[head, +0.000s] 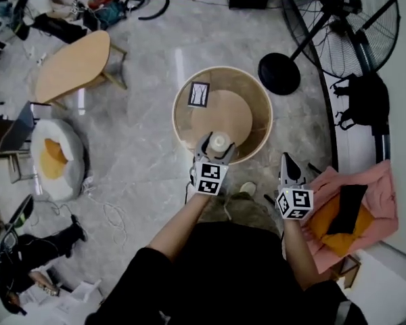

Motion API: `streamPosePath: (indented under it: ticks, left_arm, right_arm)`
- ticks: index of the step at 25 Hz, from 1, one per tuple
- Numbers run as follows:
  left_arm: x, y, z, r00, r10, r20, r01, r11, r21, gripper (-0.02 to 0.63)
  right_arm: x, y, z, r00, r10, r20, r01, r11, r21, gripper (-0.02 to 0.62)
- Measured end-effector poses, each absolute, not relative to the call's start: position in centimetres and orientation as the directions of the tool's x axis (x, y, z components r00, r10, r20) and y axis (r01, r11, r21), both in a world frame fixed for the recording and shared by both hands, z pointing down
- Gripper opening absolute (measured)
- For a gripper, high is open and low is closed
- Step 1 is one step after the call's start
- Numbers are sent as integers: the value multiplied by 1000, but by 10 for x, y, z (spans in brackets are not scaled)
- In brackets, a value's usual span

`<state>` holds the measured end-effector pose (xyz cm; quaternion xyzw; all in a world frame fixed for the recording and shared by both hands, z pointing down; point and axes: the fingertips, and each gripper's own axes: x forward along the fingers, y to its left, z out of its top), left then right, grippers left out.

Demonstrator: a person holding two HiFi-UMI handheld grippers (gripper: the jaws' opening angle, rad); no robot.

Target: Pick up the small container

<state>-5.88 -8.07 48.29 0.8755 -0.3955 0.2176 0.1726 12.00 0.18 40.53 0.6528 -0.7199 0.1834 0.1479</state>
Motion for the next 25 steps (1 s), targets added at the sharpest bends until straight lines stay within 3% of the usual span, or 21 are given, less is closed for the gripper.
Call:
streamPosePath:
  ticks: [9, 19, 25]
  left_arm:
    - [-107, -60, 377, 574, -671, 469, -787, -611, 89, 344]
    - [-141, -76, 344, 558, -717, 419, -807, -586, 72, 344]
    - [-138, -84, 339, 565, -711, 418, -803, -591, 81, 344]
  right_arm:
    - [102, -30, 292, -110, -946, 304, -992, 122, 20, 21]
    - [64, -46, 288, -140, -955, 262, -986, 157, 48, 21]
    - [75, -52, 281, -89, -965, 245, -994, 102, 37, 21]
